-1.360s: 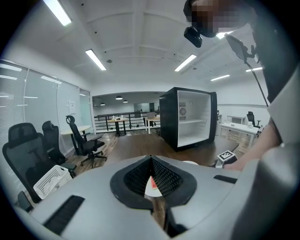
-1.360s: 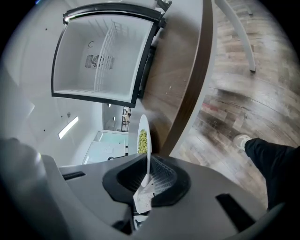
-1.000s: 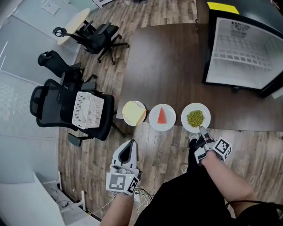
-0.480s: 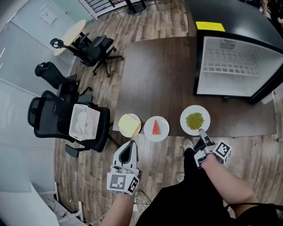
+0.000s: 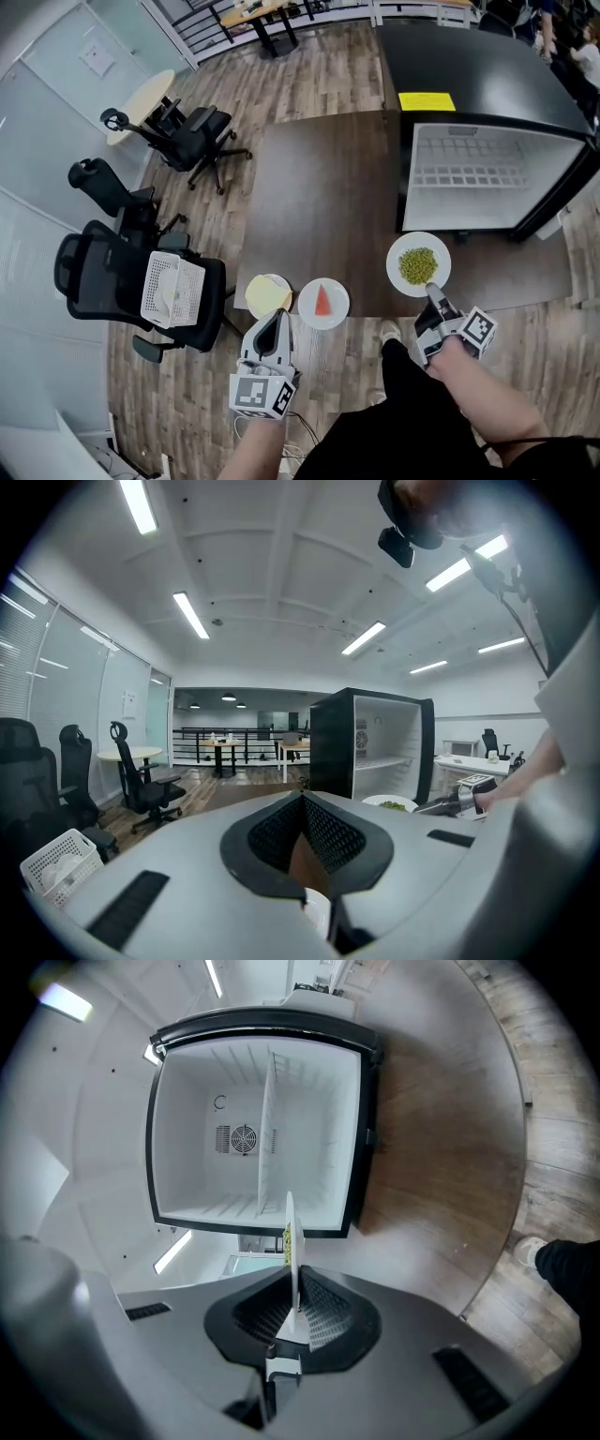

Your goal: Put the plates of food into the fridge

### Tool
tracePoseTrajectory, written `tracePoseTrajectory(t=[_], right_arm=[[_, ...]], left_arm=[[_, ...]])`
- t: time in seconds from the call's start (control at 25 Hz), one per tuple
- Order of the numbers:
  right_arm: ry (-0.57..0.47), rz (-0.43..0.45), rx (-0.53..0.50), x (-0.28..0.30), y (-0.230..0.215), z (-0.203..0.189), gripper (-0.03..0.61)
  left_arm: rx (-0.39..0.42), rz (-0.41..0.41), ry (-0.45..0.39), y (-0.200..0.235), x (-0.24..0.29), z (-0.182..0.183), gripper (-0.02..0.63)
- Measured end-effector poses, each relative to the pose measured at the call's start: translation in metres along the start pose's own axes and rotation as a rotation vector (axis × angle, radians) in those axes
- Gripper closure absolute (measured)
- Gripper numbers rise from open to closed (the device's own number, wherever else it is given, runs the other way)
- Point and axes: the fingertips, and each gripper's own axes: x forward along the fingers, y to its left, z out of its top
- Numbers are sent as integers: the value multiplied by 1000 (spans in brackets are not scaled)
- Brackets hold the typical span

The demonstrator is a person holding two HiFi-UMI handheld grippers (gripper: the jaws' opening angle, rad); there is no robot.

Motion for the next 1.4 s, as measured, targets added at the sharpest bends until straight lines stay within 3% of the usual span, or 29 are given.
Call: tracePoseTrajectory(t=[0.2, 0.8, 1.4], right_arm=[[-34, 28, -5, 4, 24, 24, 558], [-108, 133, 5, 34, 86, 90, 558], [-143, 118, 10, 97, 123, 147, 558]], left_arm=[[-39, -10, -32, 0, 19, 10, 610], [16, -84, -62, -20, 95, 49, 609], [15, -100, -95, -19, 168, 90, 609]])
